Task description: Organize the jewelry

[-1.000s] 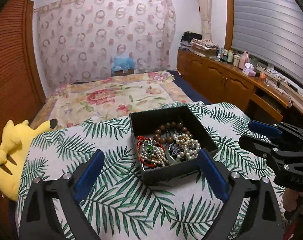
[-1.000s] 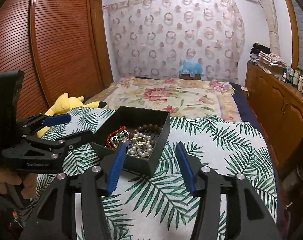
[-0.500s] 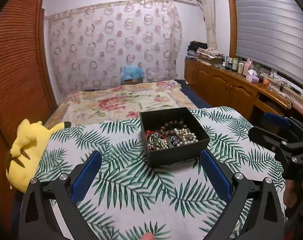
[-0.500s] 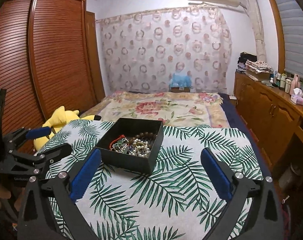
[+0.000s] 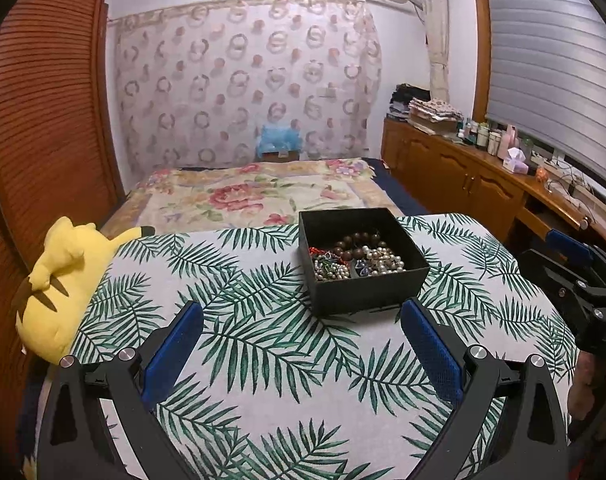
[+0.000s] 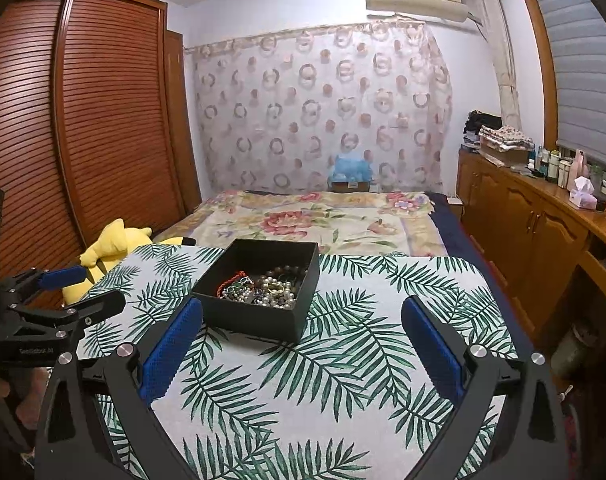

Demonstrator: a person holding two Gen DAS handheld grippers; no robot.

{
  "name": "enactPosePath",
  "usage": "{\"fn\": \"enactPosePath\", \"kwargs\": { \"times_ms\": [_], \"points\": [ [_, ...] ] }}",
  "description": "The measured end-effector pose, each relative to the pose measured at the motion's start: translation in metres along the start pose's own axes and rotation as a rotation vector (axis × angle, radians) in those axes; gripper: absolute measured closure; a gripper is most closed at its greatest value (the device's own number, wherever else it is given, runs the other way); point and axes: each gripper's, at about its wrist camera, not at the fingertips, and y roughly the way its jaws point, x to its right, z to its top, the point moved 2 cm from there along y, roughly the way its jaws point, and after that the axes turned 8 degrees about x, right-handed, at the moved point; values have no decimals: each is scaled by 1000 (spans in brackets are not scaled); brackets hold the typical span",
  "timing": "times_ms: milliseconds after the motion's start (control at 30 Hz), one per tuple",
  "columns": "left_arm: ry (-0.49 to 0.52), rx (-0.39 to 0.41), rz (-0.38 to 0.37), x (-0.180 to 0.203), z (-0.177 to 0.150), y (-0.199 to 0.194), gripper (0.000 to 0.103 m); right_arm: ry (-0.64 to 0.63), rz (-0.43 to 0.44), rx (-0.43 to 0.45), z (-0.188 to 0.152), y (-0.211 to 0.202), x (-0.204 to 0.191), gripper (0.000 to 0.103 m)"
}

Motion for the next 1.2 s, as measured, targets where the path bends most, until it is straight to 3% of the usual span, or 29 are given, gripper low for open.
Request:
{"fn": "enactPosePath", "kwargs": {
  "times_ms": [1200],
  "points": [
    [-1, 21, -13, 4, 5, -10, 8, 2, -2, 6, 0, -5, 2, 3]
  ]
}}
